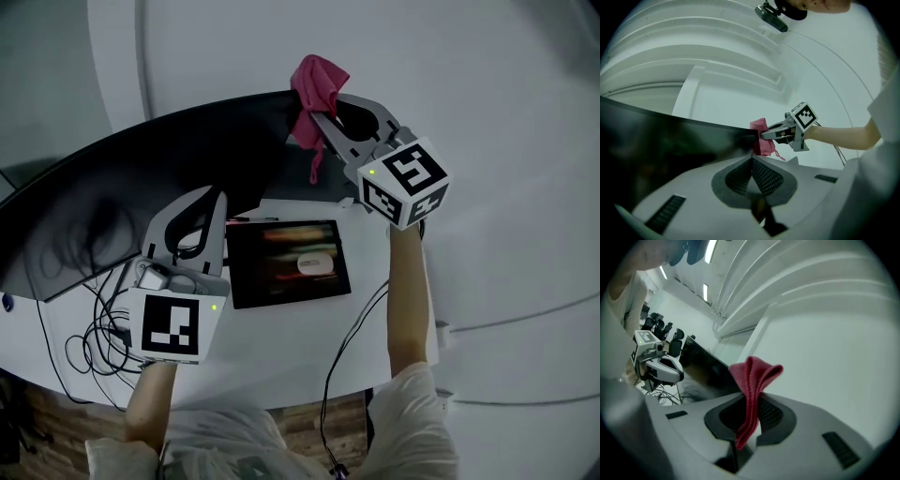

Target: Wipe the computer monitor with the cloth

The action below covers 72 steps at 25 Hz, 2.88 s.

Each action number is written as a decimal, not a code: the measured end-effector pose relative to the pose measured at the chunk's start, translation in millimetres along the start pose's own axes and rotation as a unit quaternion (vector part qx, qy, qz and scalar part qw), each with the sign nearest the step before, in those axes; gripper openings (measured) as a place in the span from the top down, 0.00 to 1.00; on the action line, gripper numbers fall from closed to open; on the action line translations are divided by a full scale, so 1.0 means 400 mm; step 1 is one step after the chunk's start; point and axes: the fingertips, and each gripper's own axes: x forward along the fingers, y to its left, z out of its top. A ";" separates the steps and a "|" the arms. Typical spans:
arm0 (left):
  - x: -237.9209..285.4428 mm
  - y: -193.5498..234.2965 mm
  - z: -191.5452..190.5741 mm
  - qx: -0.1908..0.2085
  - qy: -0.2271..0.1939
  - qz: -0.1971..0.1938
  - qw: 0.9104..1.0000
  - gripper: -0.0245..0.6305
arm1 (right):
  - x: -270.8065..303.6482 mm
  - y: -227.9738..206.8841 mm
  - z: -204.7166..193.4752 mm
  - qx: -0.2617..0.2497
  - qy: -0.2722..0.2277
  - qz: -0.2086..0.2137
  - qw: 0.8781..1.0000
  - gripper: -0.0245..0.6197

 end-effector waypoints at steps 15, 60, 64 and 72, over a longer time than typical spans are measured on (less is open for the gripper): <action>0.053 -0.029 -0.168 -0.032 0.012 -0.020 0.999 0.94 | 0.066 0.207 -0.387 0.001 0.133 0.078 0.988 0.88; -0.227 0.144 -0.093 -0.062 -0.011 0.069 0.996 0.94 | -0.057 0.442 -0.079 0.116 0.011 -0.220 0.969 0.88; -0.345 0.149 -0.056 -0.058 -0.021 0.085 0.994 0.94 | -0.054 0.608 0.042 0.161 -0.043 -0.182 0.969 0.88; -0.486 0.169 -0.027 -0.042 -0.034 0.123 0.991 0.94 | -0.045 0.795 0.129 0.160 -0.068 -0.138 0.975 0.88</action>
